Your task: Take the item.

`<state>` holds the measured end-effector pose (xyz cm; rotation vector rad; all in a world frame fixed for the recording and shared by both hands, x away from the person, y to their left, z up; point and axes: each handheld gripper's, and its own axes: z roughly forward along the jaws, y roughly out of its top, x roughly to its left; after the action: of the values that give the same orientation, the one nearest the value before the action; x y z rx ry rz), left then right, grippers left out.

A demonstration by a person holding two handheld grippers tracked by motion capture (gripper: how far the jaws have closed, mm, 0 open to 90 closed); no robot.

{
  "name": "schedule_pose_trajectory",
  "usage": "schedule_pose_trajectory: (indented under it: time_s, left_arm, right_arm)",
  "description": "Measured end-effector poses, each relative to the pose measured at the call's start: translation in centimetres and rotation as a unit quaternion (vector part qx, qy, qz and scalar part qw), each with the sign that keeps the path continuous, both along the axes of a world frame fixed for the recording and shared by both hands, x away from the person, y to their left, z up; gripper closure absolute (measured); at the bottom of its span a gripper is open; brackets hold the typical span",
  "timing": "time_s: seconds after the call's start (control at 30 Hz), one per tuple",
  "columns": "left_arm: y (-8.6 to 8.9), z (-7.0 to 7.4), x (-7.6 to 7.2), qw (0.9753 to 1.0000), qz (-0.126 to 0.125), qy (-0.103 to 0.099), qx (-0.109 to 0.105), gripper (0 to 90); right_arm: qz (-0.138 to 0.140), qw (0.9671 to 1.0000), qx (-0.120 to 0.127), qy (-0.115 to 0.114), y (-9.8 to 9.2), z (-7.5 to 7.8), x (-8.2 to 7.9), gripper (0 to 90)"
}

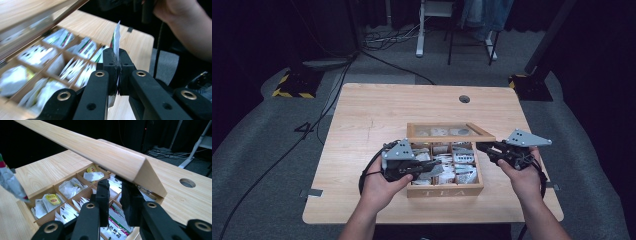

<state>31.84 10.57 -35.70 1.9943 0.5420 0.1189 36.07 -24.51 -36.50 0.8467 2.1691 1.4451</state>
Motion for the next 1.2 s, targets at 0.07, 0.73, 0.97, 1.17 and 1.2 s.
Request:
schedule_pose_trajectory:
  time_s: [0.07,0.73,0.97,1.17,1.2]
  left_arm:
    - [1.0,0.2,-0.1,1.0,0.009,-0.003,0.0,87.7]
    - [6.0,0.0,0.1,0.9963,0.08,0.012,0.029,87.7]
    - [7.1,-0.4,0.5,0.9942,0.095,0.029,0.039,87.9]
    - [8.6,-1.3,1.4,0.9895,0.134,0.04,0.036,87.9]
    - [8.7,-1.6,1.5,0.9885,0.141,0.045,0.033,87.9]
  right_arm:
    - [0.0,1.0,-0.001,0.0,0.0,0.0,0.0,76.5]
    - [0.001,1.0,0.002,0.004,0.0,-0.1,-0.1,76.4]
    - [0.002,1.0,0.004,0.004,0.0,-0.2,-0.1,76.4]
    - [0.002,1.0,0.005,0.005,-0.1,-0.2,-0.1,76.4]
    - [0.002,1.0,0.004,0.005,-0.1,-0.2,-0.1,76.4]
